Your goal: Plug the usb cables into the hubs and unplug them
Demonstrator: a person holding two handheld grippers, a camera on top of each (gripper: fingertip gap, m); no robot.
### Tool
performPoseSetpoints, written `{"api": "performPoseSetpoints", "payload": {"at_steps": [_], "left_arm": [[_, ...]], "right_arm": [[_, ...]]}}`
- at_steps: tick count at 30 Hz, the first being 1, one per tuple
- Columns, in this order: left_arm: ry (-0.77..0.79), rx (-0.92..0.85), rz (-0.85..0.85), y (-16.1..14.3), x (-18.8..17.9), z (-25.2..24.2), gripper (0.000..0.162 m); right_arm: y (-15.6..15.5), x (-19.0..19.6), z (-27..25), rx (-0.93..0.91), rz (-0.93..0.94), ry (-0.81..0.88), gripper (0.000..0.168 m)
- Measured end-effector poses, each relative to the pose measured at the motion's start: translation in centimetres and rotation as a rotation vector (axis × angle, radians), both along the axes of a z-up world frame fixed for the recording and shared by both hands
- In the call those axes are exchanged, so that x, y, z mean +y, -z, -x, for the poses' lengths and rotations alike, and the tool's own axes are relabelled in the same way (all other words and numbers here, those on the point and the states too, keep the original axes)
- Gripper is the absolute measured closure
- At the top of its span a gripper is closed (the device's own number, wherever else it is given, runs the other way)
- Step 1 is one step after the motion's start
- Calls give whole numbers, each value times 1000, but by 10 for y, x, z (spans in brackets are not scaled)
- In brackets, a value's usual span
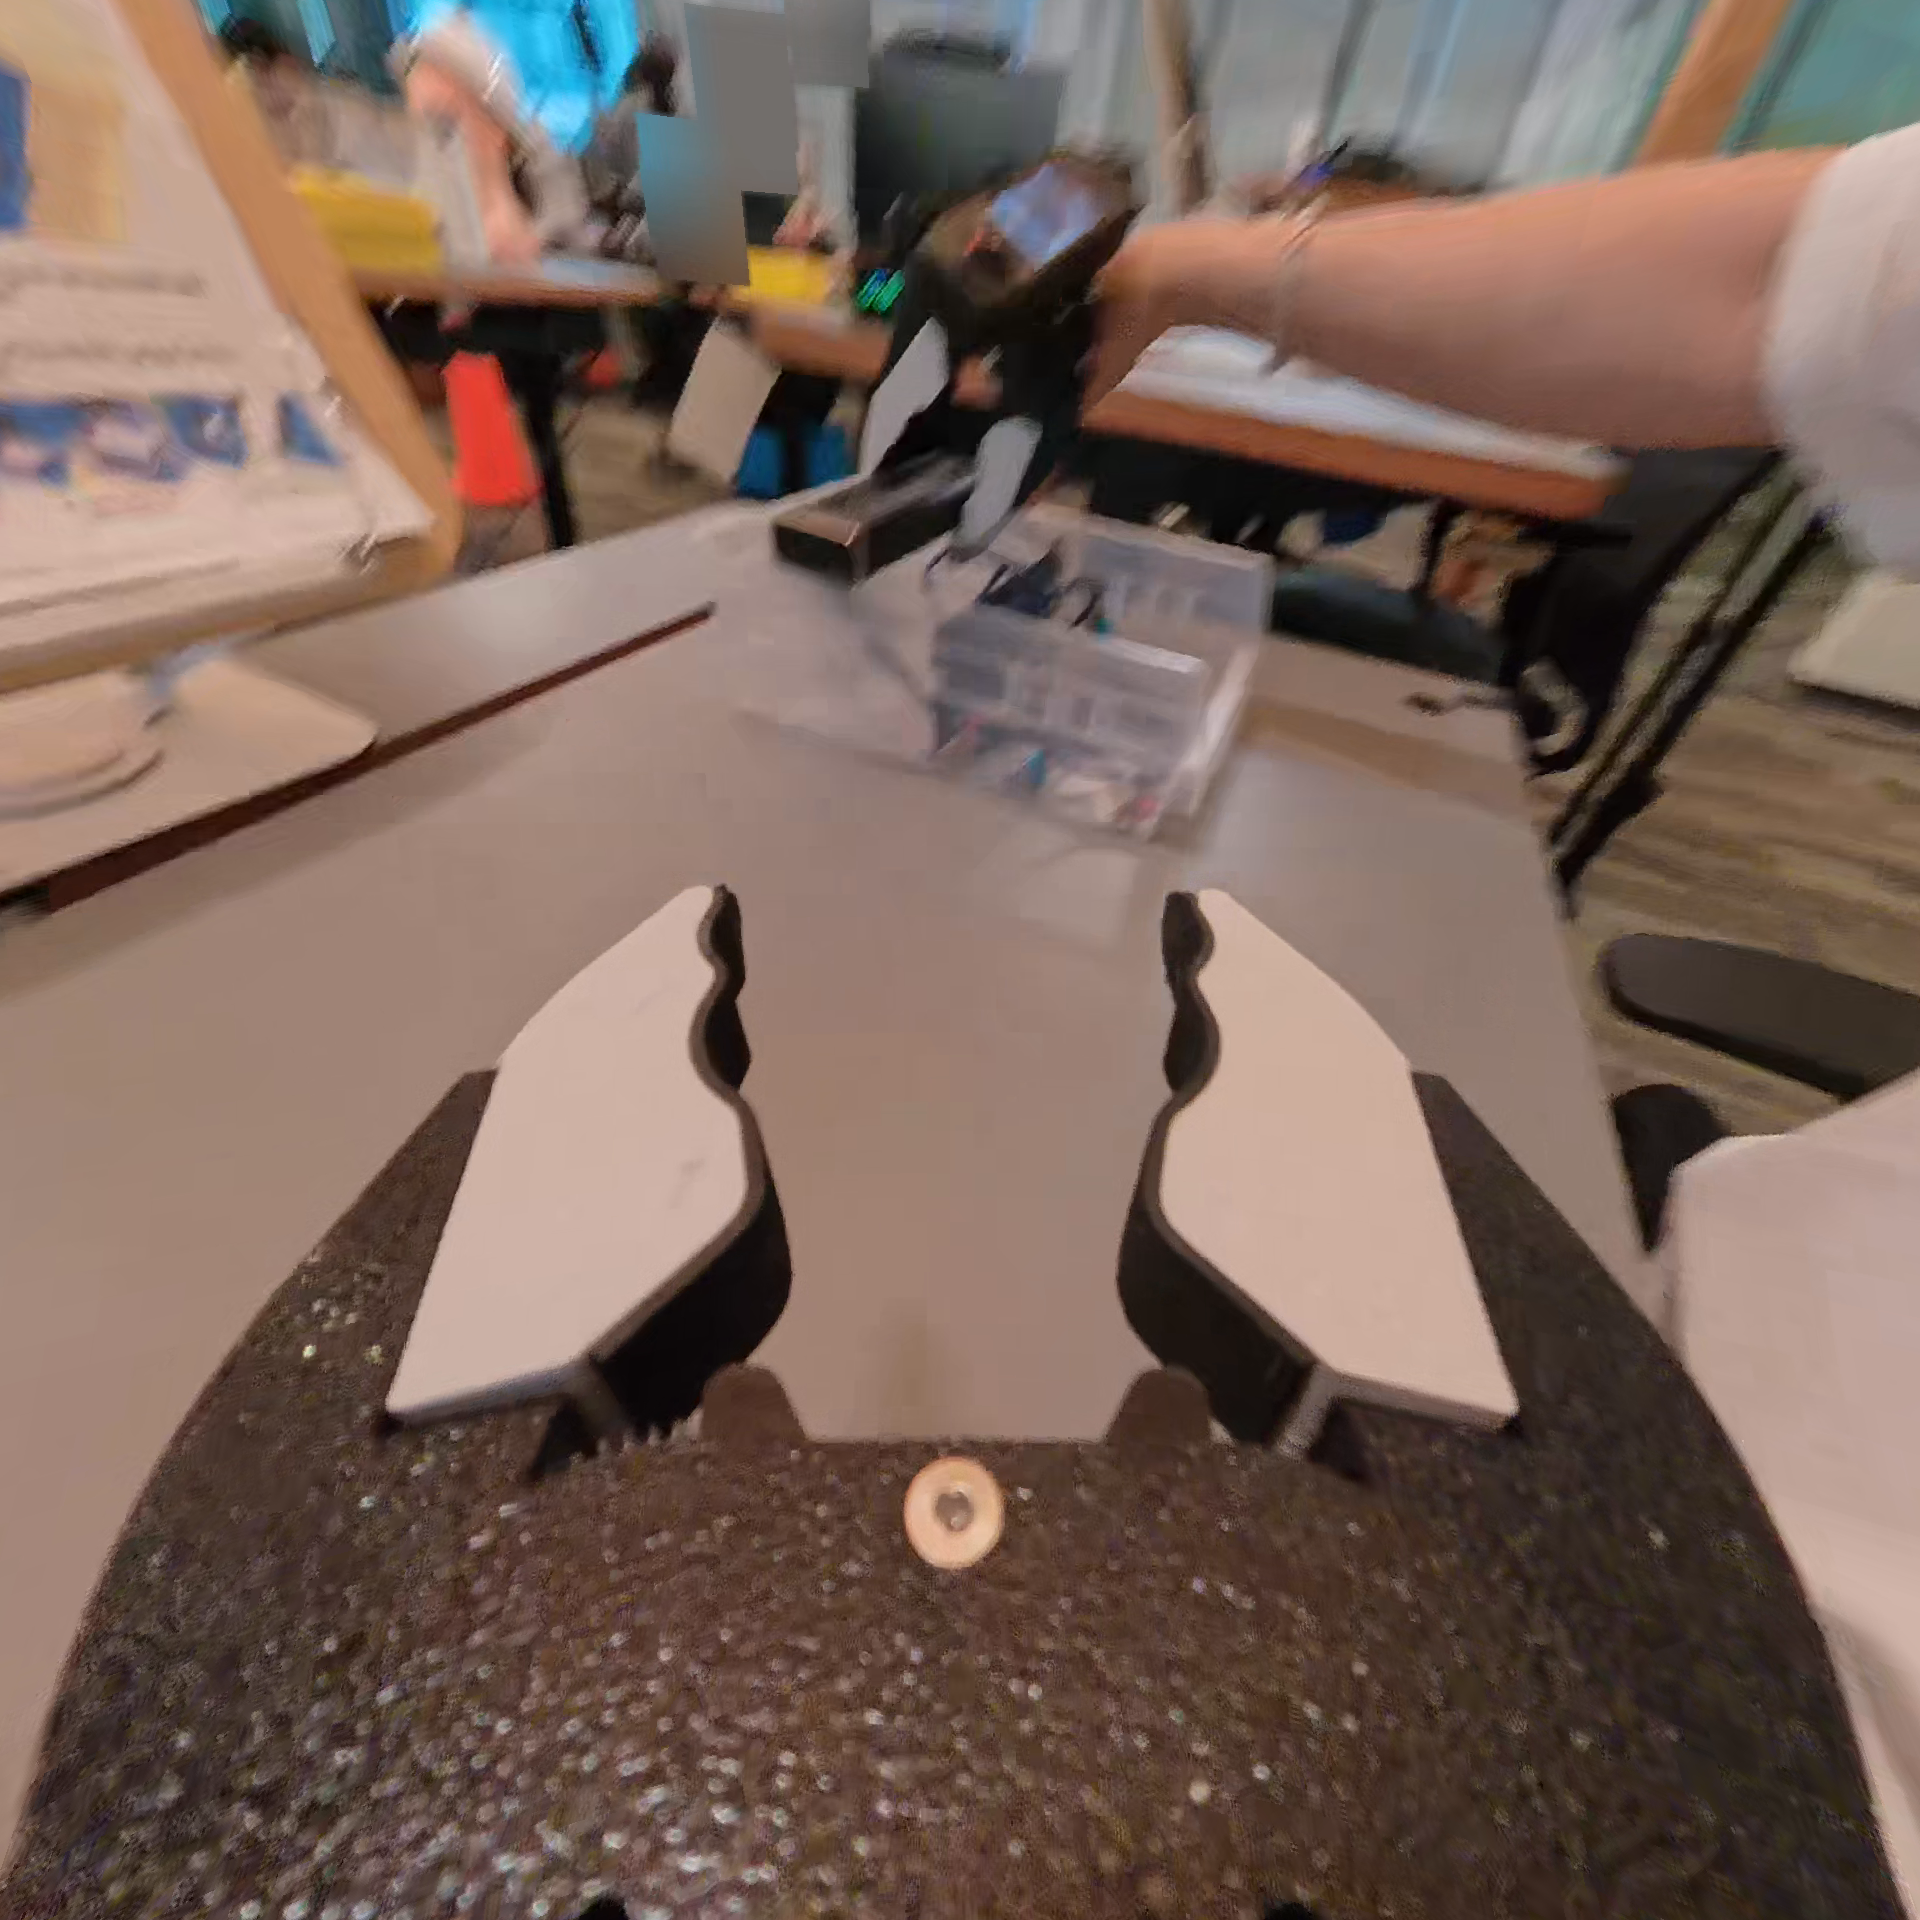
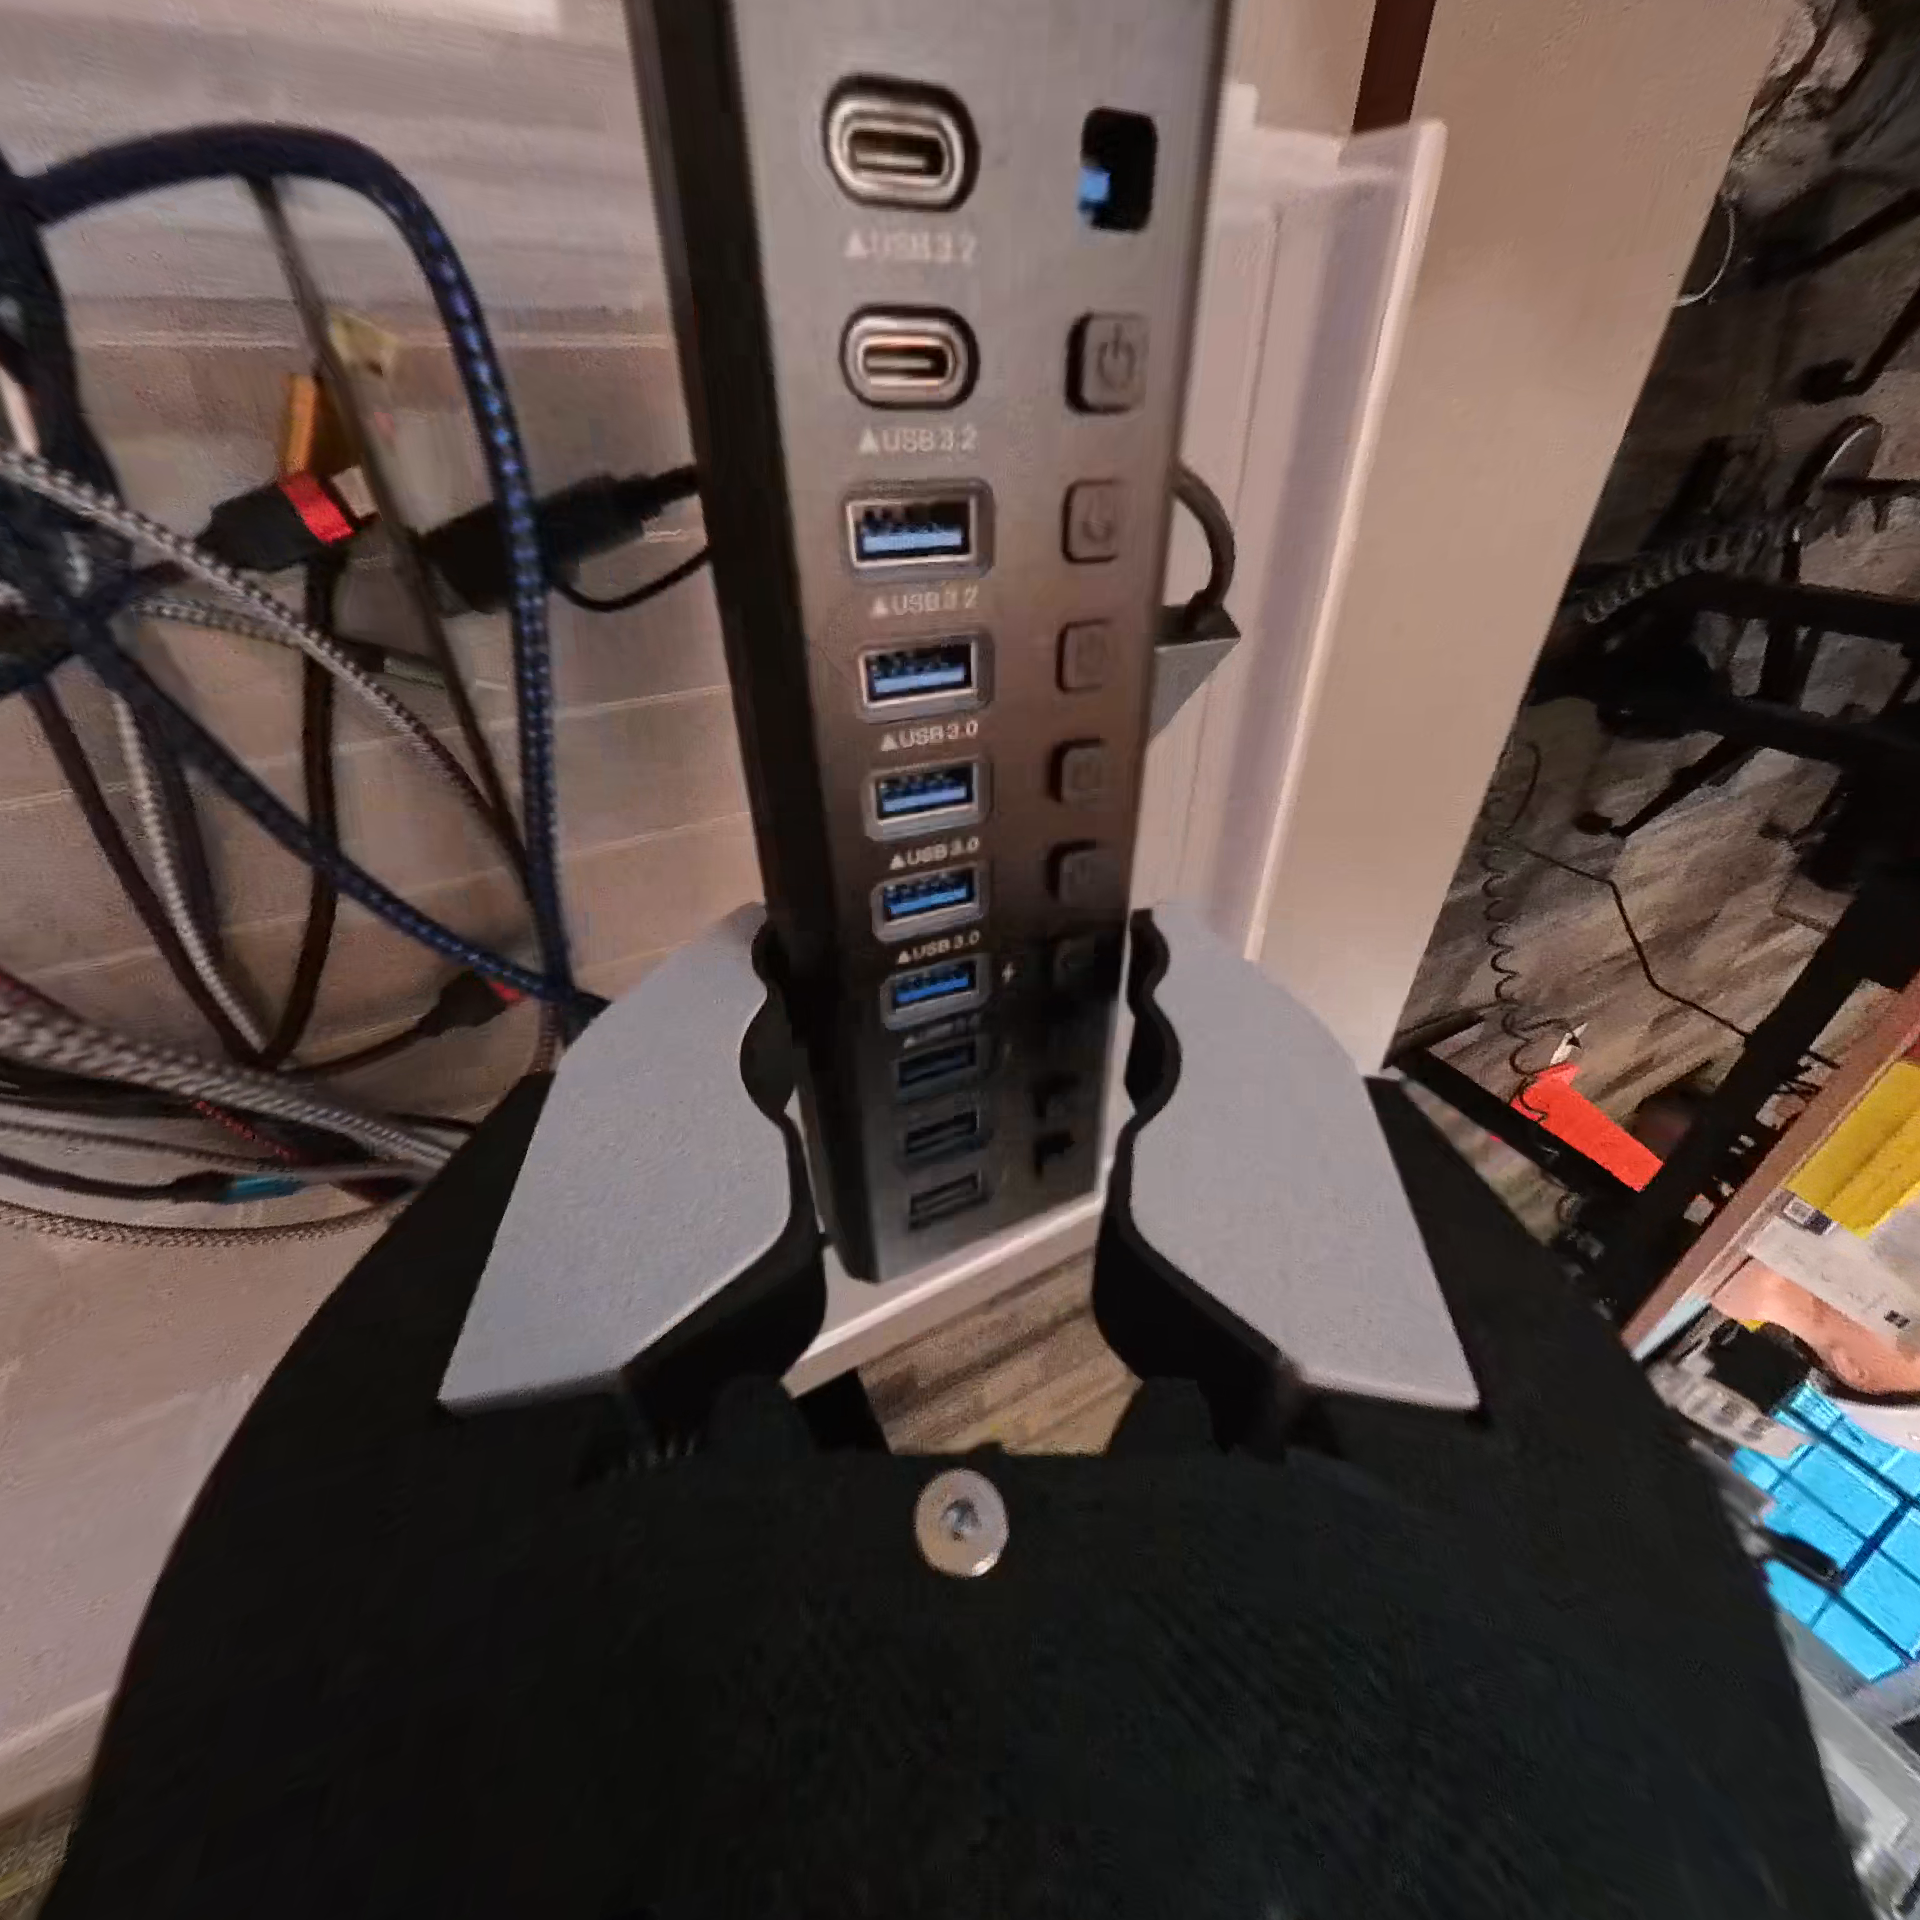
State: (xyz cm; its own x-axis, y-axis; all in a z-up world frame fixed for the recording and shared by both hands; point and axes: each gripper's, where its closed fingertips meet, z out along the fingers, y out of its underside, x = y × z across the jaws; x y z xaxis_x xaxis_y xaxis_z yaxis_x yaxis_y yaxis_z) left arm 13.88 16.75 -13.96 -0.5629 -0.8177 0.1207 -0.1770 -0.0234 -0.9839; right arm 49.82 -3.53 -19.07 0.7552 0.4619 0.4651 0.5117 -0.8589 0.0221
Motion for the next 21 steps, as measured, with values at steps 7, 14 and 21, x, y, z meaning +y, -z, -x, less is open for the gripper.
{"api": "performPoseSetpoints", "payload": {"at_steps": [7,14,21], "left_arm": [[-342,253,-206,30,24,-27,85],[-484,407,-393,43,19,-57,88],[-446,450,-474,43,-20,-89,91]], "right_arm": [[-54,-6,-18,-98,-266,142,101],[-92,-29,41,-45,-684,294,102],[-80,-46,109,97,-964,331,107]]}}
